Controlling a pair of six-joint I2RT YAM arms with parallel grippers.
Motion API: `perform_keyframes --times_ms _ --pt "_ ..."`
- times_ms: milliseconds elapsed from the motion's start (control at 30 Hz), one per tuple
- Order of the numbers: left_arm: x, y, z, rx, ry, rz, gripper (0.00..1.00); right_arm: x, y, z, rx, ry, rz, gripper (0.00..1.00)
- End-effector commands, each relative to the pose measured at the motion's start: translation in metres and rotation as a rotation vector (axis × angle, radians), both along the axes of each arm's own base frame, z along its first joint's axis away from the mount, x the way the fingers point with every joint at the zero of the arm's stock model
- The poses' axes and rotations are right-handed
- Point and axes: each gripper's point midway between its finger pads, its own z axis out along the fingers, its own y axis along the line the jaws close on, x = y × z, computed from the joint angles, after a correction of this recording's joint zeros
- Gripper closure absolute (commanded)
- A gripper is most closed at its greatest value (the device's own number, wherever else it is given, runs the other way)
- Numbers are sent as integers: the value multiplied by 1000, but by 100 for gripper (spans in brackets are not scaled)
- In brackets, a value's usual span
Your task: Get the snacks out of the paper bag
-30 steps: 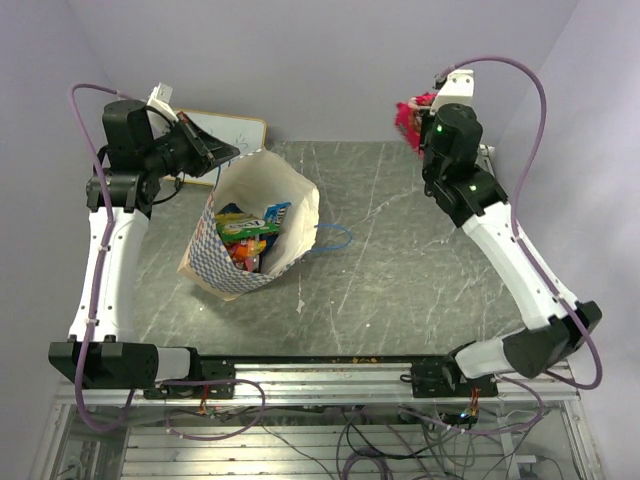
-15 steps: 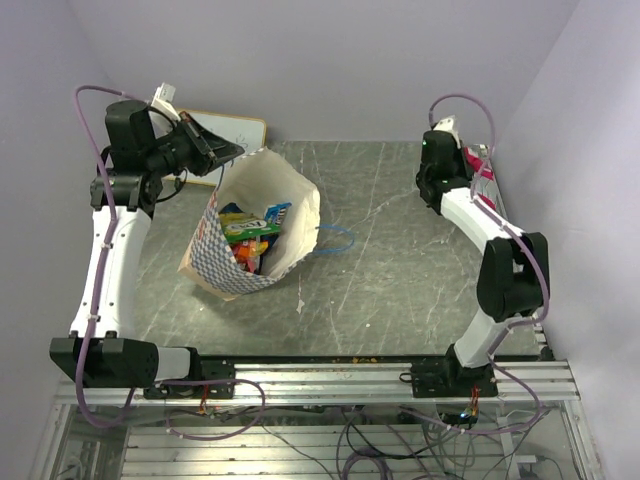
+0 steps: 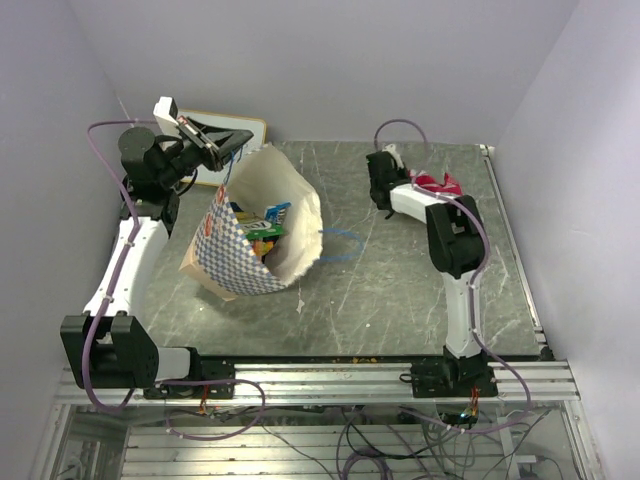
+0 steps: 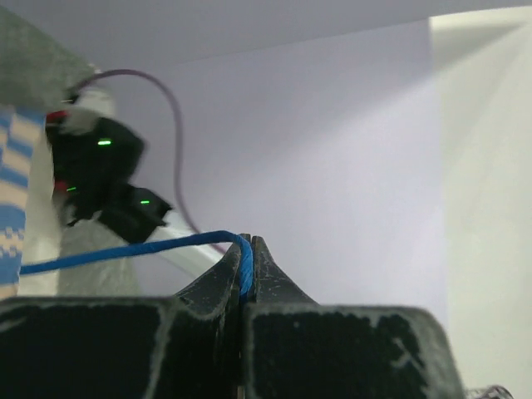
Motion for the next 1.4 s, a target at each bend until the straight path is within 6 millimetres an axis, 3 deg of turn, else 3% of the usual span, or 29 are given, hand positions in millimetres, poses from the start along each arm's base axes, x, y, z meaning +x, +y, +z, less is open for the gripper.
perform_keyframes --times_ms 0,100,200,300,533,800,1067,1200,1267,1367 --pt "-34 0 89 -98 -289 -43 93 3 51 -50 186 96 71 79" --pt "-38 1 102 -135 -316 -45 93 4 73 -66 305 145 78 54" --pt "-40 3 105 -160 -305 -42 93 4 88 -63 389 159 101 31" --pt "-39 4 105 -178 -276 -28 93 2 94 -45 428 145 127 19" --pt "-40 7 99 -188 -240 -5 93 -15 99 6 515 99 144 4" --pt "-43 5 99 -158 -249 -9 93 -49 121 61 681 51 236 0" --pt "-43 2 72 151 -234 13 93 -95 147 126 891 -72 395 0" --pt "-45 3 60 212 -231 15 93 -113 150 145 918 -103 477 0" --pt "-48 3 54 230 -228 13 93 -123 159 153 946 -68 535 0" --pt "-56 -7 44 284 -239 -13 93 -145 189 164 1024 38 717 1"
